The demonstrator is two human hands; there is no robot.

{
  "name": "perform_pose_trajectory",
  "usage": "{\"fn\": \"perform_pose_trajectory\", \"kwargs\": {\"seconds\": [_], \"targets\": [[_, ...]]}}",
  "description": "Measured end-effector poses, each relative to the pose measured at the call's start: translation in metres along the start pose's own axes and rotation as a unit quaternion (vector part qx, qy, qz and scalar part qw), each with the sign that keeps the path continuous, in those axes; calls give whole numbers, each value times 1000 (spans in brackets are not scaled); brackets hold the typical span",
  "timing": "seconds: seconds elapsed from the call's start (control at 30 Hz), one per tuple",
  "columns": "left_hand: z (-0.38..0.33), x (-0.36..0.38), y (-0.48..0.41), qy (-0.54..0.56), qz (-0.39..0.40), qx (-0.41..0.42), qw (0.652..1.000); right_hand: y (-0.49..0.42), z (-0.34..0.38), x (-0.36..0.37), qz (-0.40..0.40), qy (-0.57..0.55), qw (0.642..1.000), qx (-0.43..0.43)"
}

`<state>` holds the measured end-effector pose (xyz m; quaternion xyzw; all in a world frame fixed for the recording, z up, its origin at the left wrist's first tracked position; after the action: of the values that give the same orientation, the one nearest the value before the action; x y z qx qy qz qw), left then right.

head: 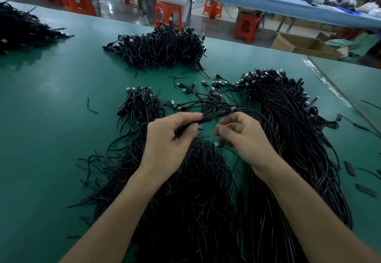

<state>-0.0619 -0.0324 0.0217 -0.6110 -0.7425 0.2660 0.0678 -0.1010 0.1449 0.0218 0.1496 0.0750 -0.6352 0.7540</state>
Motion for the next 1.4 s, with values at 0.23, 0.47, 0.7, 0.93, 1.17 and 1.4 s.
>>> {"fn": "perform_pose_trajectory", "kwargs": {"seconds": [0.23,0.47,0.7,0.93,1.17,1.4], "targets": [[39,-31,-39,-206,-149,-54,966,-60,-26,-49,-84,532,842,34],[67,-25,-47,-337,94,-149,925,-57,-20,-40,-102,513,849,-66],[20,-8,-43,-284,29,19,958,-39,9,-39,-85,473,873,-89],[19,29,-41,-137,178,30,974,-8,53,4,54,257,944,-198],[34,-10,-53,19,-61,-106,992,17,69,-9,65,70,970,-222],[6,-39,-39,47,123,-106,986,-3,30,-46,-88,107,982,-125]]}}
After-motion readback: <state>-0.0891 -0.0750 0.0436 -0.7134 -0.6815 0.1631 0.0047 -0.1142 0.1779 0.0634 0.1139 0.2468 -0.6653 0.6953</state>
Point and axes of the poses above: each hand's wrist, its own y-axis away from the middle knuckle, its own x-axis out of the palm, z = x × y, the point moved 4 cm from there along -y, towards the middle knuckle, and after that the axes turned 5 degrees about x, right-handed, at the moved point
